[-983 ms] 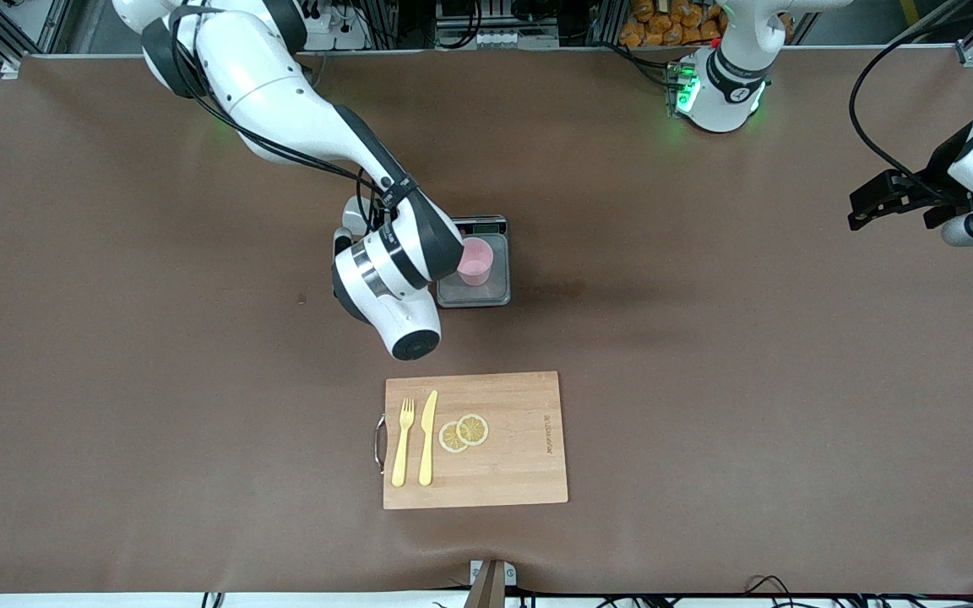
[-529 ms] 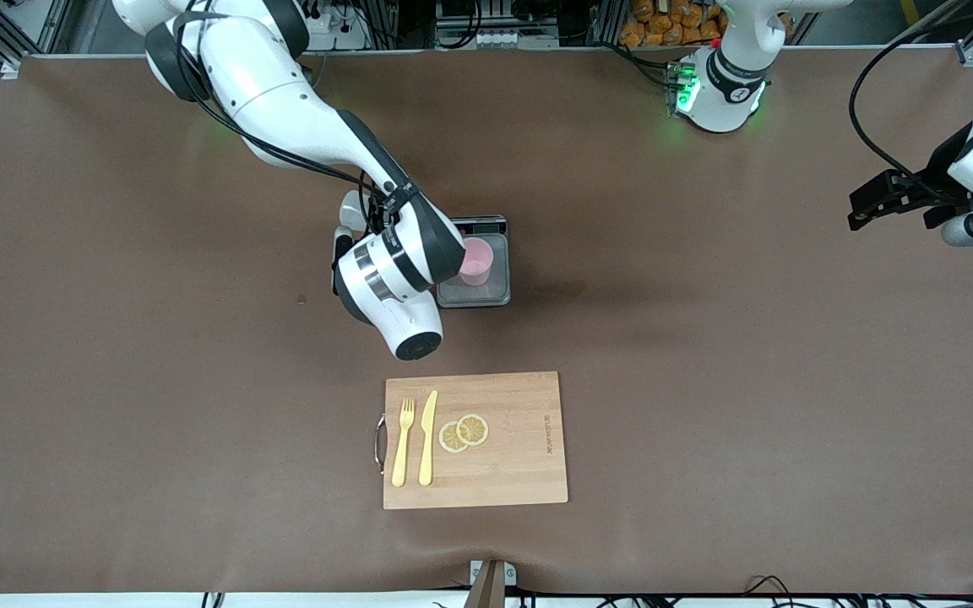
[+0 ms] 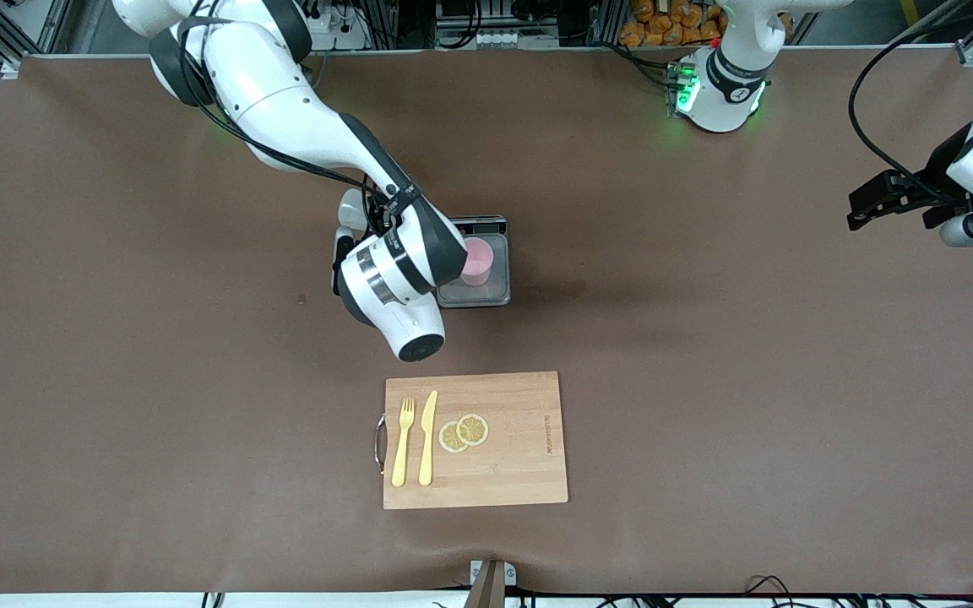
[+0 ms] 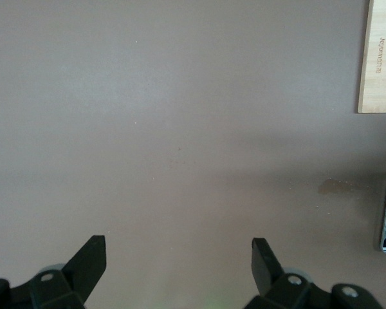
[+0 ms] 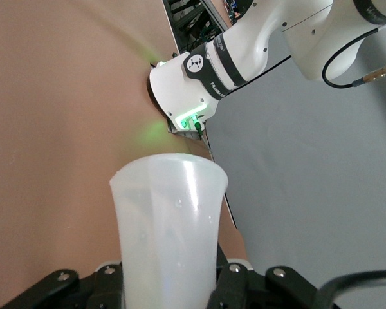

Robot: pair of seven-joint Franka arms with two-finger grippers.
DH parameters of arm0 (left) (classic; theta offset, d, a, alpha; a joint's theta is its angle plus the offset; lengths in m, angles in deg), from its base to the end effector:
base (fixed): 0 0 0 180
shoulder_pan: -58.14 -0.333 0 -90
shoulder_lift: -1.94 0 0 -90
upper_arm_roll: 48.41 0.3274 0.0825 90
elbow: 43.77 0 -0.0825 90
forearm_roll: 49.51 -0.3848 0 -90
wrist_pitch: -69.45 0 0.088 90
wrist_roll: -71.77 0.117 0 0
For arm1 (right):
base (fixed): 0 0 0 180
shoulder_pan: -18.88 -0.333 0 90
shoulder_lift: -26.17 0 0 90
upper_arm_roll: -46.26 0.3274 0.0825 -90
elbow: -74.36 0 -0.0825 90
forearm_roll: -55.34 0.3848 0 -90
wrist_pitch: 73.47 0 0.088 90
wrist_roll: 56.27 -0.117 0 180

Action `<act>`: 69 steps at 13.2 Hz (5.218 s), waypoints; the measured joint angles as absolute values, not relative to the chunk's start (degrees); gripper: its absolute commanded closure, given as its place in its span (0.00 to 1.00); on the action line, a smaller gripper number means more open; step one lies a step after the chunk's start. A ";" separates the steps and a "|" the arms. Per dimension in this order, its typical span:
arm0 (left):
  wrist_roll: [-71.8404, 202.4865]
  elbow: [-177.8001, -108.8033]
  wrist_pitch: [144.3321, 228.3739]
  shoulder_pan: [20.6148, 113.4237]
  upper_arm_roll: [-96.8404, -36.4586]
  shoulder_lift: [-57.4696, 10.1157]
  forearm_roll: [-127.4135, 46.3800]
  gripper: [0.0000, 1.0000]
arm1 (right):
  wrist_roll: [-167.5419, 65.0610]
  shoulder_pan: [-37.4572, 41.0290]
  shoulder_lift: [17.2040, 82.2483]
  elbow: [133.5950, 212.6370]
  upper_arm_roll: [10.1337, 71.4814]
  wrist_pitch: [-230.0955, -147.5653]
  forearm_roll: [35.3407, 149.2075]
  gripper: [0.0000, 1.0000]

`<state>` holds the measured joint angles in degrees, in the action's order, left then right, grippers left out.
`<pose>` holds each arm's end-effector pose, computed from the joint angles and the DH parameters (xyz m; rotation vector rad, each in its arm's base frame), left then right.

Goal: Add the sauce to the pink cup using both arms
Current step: 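Tilt the bottle nozzle down over the cup with the right gripper, then move the bottle back from the cup with the right gripper, then lower the bottle upright onto the table and open the right gripper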

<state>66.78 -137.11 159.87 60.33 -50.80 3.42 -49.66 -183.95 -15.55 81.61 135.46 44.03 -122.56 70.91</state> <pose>0.5446 -0.0436 0.6132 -3.1356 -0.0112 0.0388 0.5041 0.3723 0.2303 1.3574 -1.4400 -0.5054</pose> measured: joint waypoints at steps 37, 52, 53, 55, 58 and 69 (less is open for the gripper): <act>66.78 -138.41 160.76 60.40 -50.97 3.42 -49.66 0.00 | -154.15 -9.09 81.25 130.24 43.89 -131.93 71.01 0.77; 66.78 -138.41 160.97 60.41 -51.00 3.42 -49.65 0.00 | -104.53 13.29 78.67 133.72 43.56 -133.62 70.42 0.70; 66.78 -138.41 160.97 60.41 -51.00 3.42 -49.65 0.00 | -100.55 15.04 78.67 134.37 43.53 -133.65 69.88 0.70; 66.78 -138.41 160.98 60.41 -51.01 3.42 -49.65 0.00 | -93.46 18.66 78.68 136.02 43.50 -134.17 68.43 0.70; 66.78 -138.41 160.98 60.41 -51.00 3.42 -49.65 0.00 | -82.26 23.32 78.68 138.17 43.49 -136.00 64.88 0.70; 66.78 -138.43 161.20 60.41 -51.00 3.42 -49.65 0.00 | -62.36 29.20 78.82 149.92 43.56 -147.07 61.98 0.66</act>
<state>66.78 -138.43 161.20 60.41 -51.00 3.42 -49.65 -62.36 29.20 78.82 149.92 43.56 -147.07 61.98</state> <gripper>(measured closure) 0.000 0.634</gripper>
